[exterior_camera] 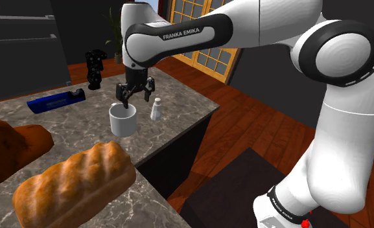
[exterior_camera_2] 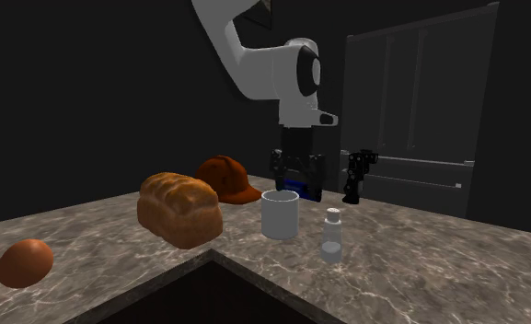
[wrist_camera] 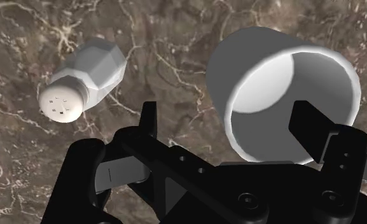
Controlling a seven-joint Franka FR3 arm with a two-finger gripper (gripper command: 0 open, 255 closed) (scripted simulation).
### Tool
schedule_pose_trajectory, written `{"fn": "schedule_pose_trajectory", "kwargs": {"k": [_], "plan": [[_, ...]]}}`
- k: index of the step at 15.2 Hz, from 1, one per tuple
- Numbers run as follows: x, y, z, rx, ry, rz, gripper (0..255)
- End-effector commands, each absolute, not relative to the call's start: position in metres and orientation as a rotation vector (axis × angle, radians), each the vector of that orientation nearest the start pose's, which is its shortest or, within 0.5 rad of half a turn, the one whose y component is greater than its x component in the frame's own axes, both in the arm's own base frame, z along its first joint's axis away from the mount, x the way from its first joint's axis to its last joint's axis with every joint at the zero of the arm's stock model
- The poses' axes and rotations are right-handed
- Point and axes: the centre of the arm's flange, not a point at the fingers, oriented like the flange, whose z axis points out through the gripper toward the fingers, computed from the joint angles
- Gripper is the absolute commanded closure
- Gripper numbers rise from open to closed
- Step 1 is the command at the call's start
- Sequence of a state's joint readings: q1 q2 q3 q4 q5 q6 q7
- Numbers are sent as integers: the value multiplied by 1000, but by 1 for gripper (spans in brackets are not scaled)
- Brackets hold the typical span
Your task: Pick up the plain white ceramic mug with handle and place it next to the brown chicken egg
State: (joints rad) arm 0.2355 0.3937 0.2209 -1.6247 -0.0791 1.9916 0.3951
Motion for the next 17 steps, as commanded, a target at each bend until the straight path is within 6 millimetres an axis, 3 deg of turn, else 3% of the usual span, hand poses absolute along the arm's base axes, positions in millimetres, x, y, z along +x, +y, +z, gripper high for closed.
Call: {"fn": "schedule_pose_trajectory", "kwargs": {"k": [1, 8, 15, 16, 17], "plan": [[612, 281, 388, -3134, -126, 28, 0], [611, 282, 353, -3134, -126, 28, 0], [611, 282, 353, -3134, -126, 29, 0], [611, 282, 353, -3134, -126, 29, 255], [611, 282, 353, -3134, -126, 29, 255]]}}
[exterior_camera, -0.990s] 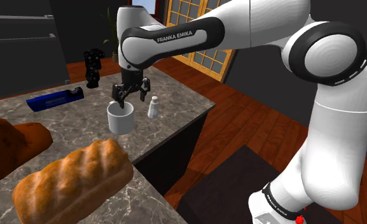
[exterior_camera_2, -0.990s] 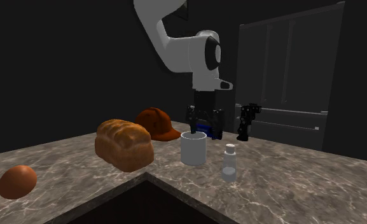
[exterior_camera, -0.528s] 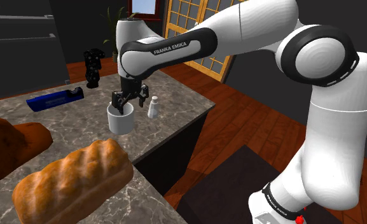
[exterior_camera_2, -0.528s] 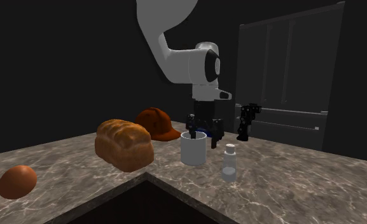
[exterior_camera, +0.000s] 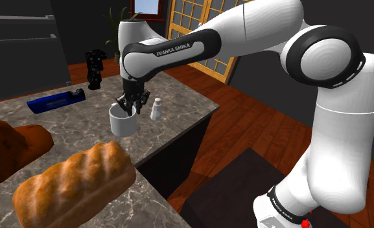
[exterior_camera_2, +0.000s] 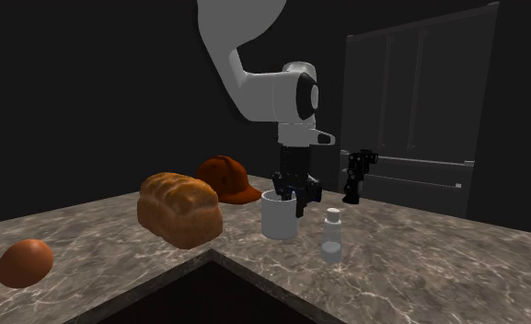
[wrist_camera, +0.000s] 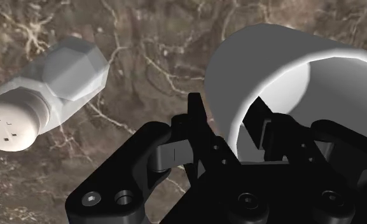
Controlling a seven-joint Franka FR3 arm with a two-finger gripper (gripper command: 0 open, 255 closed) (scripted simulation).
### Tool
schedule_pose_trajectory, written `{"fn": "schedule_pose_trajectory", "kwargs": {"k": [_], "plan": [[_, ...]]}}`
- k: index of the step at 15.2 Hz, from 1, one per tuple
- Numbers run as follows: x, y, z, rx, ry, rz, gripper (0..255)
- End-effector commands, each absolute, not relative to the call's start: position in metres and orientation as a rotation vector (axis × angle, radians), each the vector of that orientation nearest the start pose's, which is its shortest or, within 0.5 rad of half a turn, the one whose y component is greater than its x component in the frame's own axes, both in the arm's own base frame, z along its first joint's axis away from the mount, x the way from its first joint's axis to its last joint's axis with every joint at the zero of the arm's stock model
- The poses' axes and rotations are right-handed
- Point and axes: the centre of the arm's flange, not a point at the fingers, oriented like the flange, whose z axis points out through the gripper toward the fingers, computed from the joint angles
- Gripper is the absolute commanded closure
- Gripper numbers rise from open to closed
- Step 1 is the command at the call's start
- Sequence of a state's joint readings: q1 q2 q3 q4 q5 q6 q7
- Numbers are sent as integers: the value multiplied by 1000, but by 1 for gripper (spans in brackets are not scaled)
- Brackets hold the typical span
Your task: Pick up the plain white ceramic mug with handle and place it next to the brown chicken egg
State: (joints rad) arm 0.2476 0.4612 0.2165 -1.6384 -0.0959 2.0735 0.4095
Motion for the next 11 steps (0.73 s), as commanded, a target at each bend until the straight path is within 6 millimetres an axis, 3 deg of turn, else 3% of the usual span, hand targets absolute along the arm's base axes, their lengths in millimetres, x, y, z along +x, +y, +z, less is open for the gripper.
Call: {"fn": "schedule_pose_trajectory", "kwargs": {"k": [1, 8, 11], "plan": [[611, 282, 353, -3134, -126, 29, 255], [611, 282, 353, -3134, -126, 28, 255], [611, 282, 369, -3134, -126, 28, 255]]}}
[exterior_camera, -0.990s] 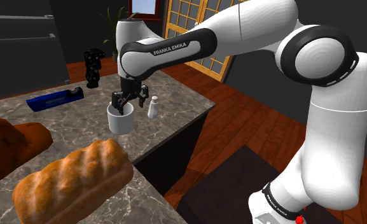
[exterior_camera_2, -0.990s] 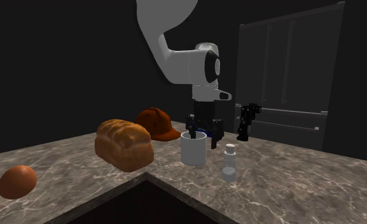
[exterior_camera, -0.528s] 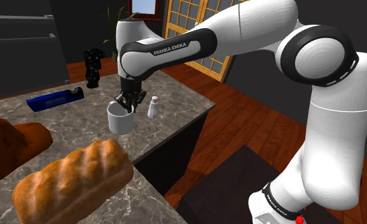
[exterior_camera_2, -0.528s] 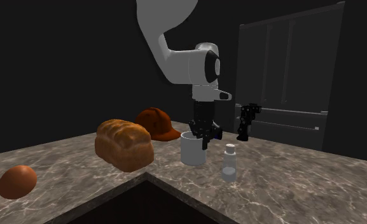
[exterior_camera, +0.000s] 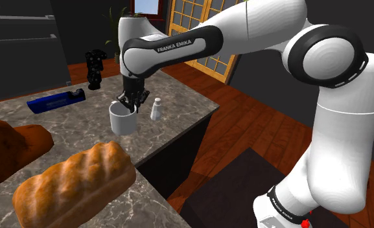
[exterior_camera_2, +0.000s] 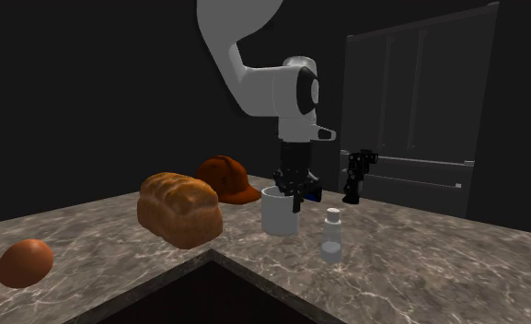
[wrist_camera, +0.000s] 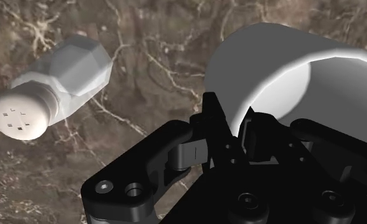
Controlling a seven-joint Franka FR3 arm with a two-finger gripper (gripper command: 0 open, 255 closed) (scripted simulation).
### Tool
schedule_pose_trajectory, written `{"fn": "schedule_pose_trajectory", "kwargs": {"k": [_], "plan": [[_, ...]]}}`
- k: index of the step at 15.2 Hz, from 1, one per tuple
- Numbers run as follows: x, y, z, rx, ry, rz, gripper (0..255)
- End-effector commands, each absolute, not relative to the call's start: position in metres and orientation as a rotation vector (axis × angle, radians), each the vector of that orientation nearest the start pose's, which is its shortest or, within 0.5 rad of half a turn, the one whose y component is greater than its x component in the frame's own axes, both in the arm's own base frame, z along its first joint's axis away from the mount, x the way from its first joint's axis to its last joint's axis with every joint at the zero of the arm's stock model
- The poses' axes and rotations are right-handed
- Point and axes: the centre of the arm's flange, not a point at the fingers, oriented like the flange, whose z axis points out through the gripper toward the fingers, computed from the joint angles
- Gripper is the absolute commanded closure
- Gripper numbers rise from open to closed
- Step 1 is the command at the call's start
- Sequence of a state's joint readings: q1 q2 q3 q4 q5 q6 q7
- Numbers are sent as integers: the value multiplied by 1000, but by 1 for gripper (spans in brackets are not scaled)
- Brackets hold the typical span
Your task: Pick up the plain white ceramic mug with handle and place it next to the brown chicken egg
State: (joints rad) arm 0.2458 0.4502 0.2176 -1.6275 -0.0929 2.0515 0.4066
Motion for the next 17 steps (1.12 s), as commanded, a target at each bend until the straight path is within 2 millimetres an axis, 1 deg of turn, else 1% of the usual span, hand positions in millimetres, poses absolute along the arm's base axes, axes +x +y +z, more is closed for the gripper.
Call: {"fn": "schedule_pose_trajectory", "kwargs": {"k": [1, 17], "plan": [[611, 282, 375, -3134, -126, 28, 255], [611, 282, 459, -3134, -126, 28, 255]]}}
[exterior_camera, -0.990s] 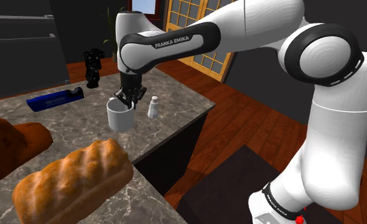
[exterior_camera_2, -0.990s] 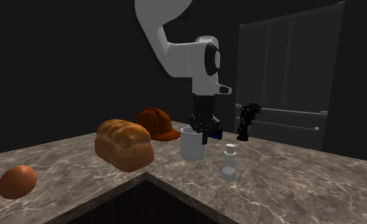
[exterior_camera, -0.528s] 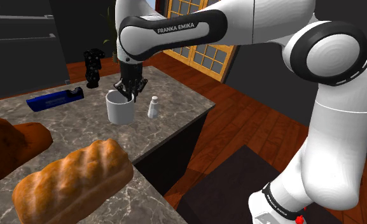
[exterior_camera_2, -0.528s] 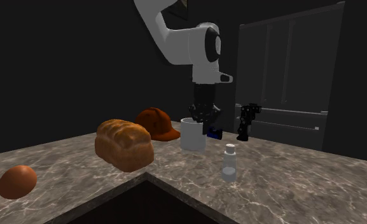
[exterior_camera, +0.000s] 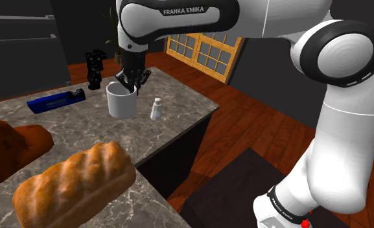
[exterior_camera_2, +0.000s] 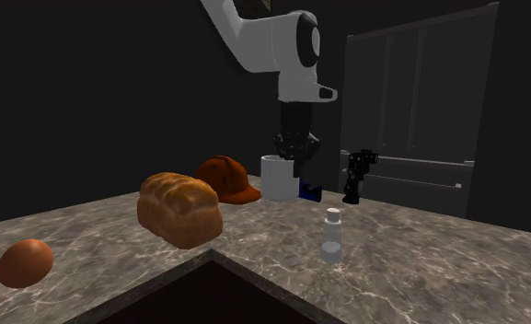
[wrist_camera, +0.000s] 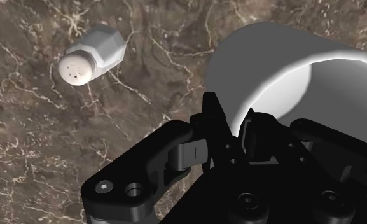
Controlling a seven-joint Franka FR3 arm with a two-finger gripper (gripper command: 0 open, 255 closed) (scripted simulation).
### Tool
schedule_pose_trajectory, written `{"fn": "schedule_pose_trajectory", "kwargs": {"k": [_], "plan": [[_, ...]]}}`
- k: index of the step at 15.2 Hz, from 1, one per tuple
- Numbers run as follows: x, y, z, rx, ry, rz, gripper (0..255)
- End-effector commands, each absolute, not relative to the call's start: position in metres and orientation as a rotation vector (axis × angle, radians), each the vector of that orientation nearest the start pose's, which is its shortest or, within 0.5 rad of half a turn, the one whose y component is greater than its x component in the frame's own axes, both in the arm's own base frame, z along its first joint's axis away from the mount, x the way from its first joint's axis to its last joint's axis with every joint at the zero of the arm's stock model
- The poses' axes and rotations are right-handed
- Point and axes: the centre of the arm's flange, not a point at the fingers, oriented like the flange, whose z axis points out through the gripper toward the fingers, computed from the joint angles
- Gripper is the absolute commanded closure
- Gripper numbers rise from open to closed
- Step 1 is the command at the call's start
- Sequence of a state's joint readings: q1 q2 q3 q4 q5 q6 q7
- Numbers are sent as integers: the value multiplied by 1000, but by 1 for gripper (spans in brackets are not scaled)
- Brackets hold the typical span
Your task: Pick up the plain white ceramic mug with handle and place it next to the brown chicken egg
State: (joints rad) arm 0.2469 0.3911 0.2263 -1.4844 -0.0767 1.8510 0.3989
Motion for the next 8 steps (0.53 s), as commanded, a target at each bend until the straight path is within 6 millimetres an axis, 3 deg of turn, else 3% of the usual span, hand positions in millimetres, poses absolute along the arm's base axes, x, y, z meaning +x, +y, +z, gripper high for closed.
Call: {"fn": "schedule_pose_trajectory", "kwargs": {"k": [1, 8], "plan": [[611, 282, 464, -3134, -126, 28, 255], [611, 282, 501, -3134, -126, 28, 255]]}}
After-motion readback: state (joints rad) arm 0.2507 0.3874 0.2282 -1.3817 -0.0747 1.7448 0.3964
